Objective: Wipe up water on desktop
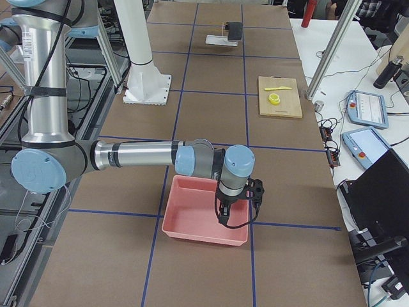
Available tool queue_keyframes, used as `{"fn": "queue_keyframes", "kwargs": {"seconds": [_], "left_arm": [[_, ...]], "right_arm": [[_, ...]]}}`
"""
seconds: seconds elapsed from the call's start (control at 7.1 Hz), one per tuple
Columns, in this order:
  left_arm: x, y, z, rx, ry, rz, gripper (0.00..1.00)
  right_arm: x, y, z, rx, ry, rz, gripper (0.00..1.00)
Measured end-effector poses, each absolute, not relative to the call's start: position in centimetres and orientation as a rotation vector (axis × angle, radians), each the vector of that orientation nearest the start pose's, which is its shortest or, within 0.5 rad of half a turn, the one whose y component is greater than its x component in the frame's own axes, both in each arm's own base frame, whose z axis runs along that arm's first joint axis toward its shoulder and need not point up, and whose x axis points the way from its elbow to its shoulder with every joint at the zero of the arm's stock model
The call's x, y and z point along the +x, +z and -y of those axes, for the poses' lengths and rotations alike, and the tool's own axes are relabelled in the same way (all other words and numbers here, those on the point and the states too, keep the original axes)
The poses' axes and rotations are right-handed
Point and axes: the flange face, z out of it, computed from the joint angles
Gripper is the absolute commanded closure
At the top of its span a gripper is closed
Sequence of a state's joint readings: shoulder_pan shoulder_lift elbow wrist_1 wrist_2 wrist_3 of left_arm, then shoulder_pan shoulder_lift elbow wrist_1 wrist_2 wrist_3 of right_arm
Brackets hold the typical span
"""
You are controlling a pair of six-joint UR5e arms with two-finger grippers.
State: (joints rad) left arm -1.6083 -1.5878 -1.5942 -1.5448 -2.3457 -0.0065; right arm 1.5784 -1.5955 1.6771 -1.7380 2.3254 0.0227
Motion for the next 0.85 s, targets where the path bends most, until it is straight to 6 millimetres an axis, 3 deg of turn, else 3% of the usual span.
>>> {"fn": "queue_keyframes", "kwargs": {"seconds": [0.85], "left_arm": [[-8.19, 64.24, 49.77, 0.023, -0.038, -0.775, 0.02]], "right_arm": [[6.74, 63.21, 47.61, -0.081, 0.06, 0.772, 0.0]]}}
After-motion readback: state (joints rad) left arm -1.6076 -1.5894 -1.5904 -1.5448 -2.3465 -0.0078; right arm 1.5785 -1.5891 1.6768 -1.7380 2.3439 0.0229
